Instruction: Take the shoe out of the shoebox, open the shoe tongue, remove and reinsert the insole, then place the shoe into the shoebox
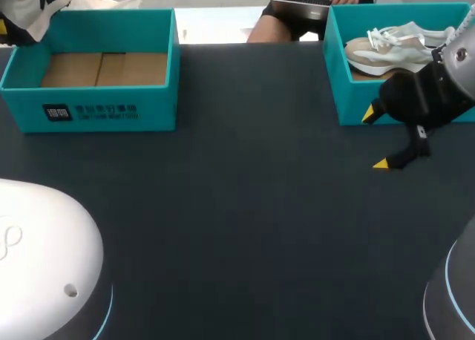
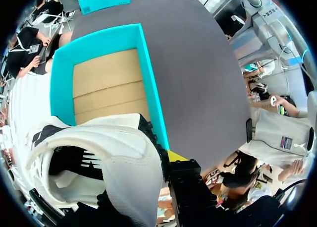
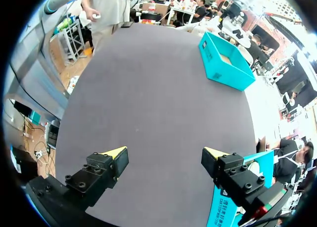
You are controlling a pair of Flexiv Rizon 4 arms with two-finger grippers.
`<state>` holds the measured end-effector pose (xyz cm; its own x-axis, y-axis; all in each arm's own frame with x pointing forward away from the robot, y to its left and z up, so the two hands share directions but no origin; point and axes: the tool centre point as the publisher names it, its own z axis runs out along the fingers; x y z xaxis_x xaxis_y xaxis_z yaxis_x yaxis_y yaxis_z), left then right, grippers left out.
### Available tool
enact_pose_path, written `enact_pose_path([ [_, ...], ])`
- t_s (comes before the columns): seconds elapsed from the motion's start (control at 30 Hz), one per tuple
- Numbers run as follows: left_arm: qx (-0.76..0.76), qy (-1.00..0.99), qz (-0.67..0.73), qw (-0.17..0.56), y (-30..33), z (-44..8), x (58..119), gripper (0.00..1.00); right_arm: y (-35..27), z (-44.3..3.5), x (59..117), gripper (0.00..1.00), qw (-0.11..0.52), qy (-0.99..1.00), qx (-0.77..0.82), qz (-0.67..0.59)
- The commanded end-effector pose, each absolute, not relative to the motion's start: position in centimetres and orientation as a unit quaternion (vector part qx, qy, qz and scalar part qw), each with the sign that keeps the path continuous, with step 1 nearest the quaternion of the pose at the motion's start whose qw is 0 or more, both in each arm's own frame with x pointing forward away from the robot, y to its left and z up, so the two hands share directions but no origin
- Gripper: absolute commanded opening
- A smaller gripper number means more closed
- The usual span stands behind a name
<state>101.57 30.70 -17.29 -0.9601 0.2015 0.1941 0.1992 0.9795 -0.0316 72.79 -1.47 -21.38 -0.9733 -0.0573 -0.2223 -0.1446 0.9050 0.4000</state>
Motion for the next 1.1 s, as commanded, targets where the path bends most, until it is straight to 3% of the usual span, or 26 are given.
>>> enact_pose_path([
  [0.03, -0.137, -0.986, 0.009, 0.096, 31.4, -17.4, 101.9, 0.00, -1.4, -21.4, 72.9, 1.00, 0.103, 0.971, -0.052, 0.210],
  [0.47, -0.686, -0.707, -0.122, 0.119, 34.9, -15.0, 100.4, 0.00, -1.4, -21.4, 72.9, 1.00, 0.103, 0.971, -0.052, 0.210],
  [1.1, -0.698, -0.696, -0.112, 0.125, 34.9, -14.8, 100.8, 0.00, -1.4, -21.4, 72.9, 1.00, 0.103, 0.971, -0.052, 0.210],
])
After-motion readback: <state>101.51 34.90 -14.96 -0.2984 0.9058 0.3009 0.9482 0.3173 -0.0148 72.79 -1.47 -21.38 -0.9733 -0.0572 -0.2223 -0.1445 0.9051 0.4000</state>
